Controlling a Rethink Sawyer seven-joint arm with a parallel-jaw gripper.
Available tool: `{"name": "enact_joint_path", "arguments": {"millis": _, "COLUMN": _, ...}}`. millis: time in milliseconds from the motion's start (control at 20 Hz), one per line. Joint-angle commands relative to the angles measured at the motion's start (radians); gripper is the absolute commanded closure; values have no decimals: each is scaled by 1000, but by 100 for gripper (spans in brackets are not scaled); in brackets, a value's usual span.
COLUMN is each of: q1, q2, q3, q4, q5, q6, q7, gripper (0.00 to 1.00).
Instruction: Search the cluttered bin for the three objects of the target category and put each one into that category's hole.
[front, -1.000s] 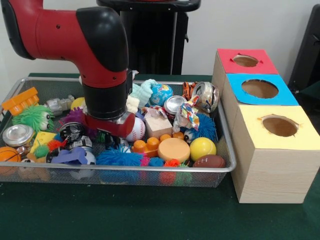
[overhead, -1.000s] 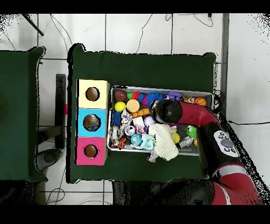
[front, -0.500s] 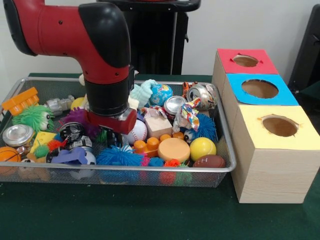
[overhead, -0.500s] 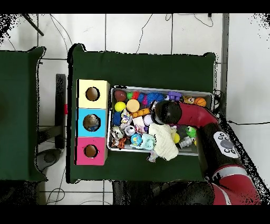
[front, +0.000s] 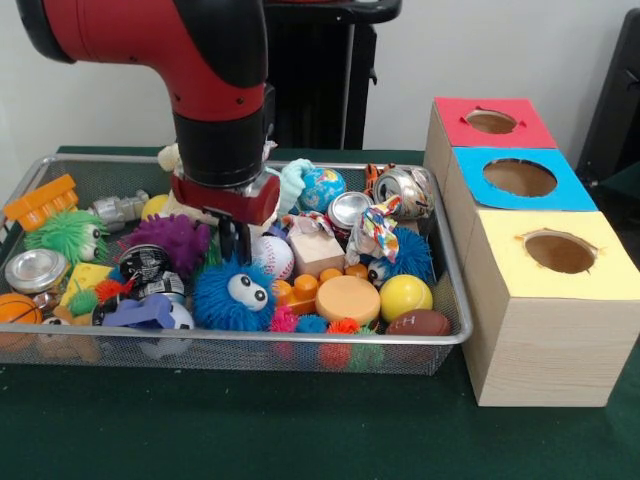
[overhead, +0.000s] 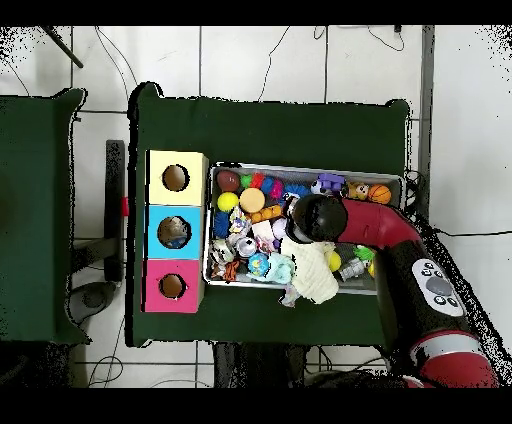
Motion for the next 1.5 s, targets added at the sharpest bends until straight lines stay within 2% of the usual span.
{"name": "enact_joint_path", "arguments": {"millis": 50, "q1": -6, "q2": -42, "q3": 78, "q4": 106, "q5": 27, "q6": 106, "q7": -68, "gripper": 100}}
{"name": "enact_joint_path", "arguments": {"millis": 500, "q1": -9, "q2": -51, "q3": 84, "q4": 119, "q5": 29, "q6": 103, "q7": -65, "gripper": 100}}
{"name": "enact_joint_path", "arguments": {"millis": 650, "q1": -11, "q2": -53, "q3": 89, "q4": 102, "q5": 39, "q6": 136, "q7": -75, "gripper": 100}}
{"name": "enact_joint_path", "arguments": {"millis": 850, "q1": -4, "q2": -86, "q3": 94, "q4": 87, "q5": 66, "q6": 214, "q7": -80, "gripper": 100}}
{"name": "enact_joint_path", "arguments": {"millis": 1150, "q1": 23, "q2": -179, "q3": 84, "q4": 94, "q5": 102, "q6": 332, "q7": -68, "gripper": 100}}
{"name": "enact_joint_path", "arguments": {"millis": 1500, "q1": 30, "q2": -210, "q3": 81, "q4": 116, "q5": 129, "q6": 352, "q7": -51, "gripper": 100}}
